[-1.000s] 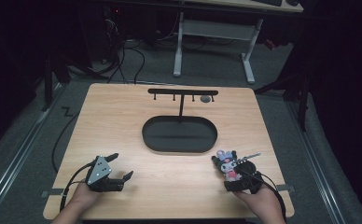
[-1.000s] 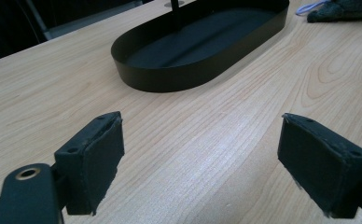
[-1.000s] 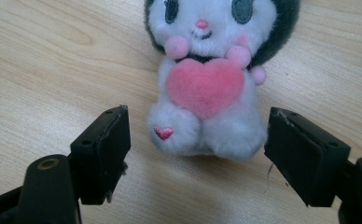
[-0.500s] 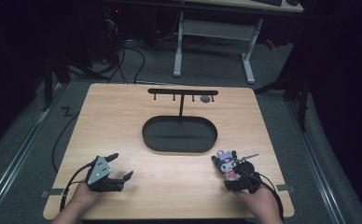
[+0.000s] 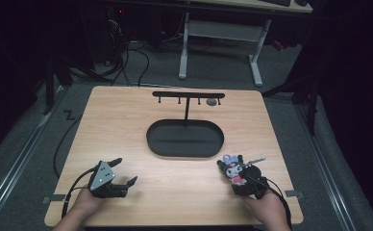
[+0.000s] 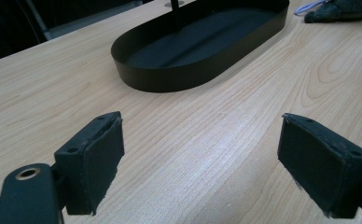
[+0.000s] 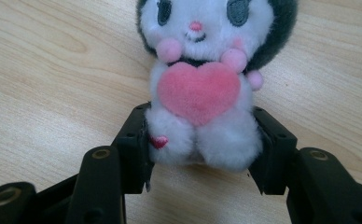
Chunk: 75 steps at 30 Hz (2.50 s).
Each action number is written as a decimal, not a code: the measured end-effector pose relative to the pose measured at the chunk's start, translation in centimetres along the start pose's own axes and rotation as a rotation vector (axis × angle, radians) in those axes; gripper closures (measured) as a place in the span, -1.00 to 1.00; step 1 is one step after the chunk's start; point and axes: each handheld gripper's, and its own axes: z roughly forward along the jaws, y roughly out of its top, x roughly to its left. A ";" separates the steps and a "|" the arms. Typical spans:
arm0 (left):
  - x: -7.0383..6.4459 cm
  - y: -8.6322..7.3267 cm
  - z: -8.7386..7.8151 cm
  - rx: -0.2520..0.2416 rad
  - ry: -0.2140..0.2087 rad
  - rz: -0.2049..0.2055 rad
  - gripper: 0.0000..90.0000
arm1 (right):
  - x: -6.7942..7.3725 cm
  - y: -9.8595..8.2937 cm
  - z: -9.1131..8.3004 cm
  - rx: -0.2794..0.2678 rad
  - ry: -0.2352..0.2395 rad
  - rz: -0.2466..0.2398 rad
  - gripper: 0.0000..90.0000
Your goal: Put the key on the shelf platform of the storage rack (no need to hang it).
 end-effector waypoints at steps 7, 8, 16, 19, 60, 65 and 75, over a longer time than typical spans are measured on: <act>0.0 0.0 0.0 0.000 0.000 0.000 -0.66 | -0.1 0.3 -0.6 -0.019 0.001 0.005 0.09; 0.0 0.0 0.0 0.000 0.000 0.001 -0.66 | -0.1 0.4 -0.7 -0.024 0.000 0.005 0.09; 0.0 0.0 0.0 0.000 -0.001 -0.001 -0.66 | 0.0 1.1 -1.7 -0.051 0.001 0.006 0.09; 0.0 0.0 0.0 -0.001 -0.001 -0.001 -0.66 | 0.0 1.4 -2.0 -0.063 0.004 0.005 0.09; 0.1 0.0 0.0 -0.007 0.000 -0.010 -0.66 | 1.2 6.8 -3.9 -0.168 0.033 -0.009 0.09; 0.1 0.0 0.0 -0.007 0.001 -0.010 -0.66 | 1.2 7.5 -3.9 -0.175 0.035 -0.006 0.09; 0.1 0.0 0.1 -0.005 -0.003 -0.013 -0.66 | 1.4 8.4 -3.5 -0.169 0.035 -0.004 0.09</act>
